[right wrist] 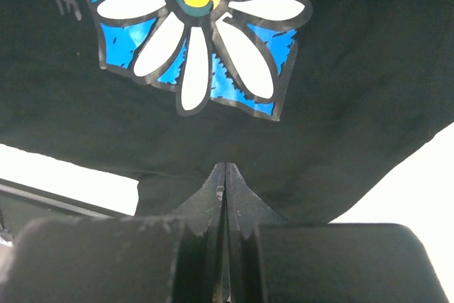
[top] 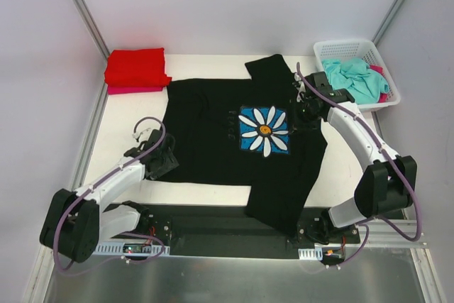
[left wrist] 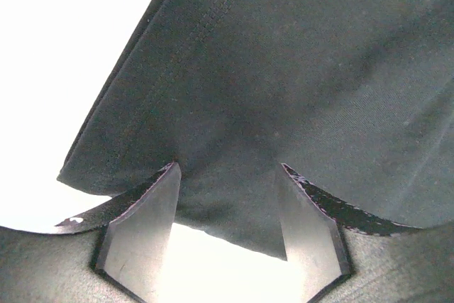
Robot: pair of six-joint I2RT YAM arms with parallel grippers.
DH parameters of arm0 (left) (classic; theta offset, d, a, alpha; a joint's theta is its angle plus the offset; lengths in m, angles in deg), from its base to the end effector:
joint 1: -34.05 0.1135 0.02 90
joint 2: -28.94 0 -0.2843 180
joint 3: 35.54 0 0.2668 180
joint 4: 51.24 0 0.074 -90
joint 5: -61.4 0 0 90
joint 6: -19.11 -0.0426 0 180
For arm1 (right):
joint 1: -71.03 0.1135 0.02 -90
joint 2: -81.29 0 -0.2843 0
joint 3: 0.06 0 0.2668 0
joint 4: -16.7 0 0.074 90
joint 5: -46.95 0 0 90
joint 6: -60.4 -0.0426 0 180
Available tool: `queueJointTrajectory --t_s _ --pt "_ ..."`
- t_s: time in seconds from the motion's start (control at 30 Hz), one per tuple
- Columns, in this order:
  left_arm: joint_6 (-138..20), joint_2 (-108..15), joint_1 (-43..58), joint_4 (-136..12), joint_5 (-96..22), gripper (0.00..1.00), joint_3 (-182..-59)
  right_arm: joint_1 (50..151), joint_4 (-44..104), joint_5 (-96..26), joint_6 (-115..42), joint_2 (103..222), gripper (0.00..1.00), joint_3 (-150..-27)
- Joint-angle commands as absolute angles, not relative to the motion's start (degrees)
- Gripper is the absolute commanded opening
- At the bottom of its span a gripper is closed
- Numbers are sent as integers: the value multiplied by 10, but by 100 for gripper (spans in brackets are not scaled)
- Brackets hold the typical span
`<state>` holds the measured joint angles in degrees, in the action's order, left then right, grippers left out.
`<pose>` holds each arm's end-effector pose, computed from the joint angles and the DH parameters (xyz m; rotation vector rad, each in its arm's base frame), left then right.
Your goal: Fold and stack the t-shirts
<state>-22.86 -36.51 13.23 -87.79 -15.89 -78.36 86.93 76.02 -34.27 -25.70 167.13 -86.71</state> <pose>0.1971 -0.0649 0.1702 -0.6816 2.4806 -0.1645 0.3125 0.0958 0.3018 -0.5020 2.5492 0.2749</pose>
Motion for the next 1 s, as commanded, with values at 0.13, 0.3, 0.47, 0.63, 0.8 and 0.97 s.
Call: queueJointTrajectory --t_s 0.13,0.3,0.47,0.63,0.8,0.97 --pt "-158 -254 109 -930 -152 56 -700 893 786 -329 -267 1615 1 -887" --pt "-138 -197 104 -965 -149 56 -687 899 794 -331 -264 1610 1 -882" --pt "-121 -185 92 -989 -142 55 -689 912 789 -350 -268 1604 1 -863" --pt "-100 -187 80 -1007 -119 55 -698 915 779 -350 -271 1595 1 -838" --pt "-121 -186 76 -1025 -98 55 -755 917 774 -373 -274 1583 1 -824" --pt "-174 -258 69 -1026 -96 56 -866 923 750 -401 -274 1588 1 -786"
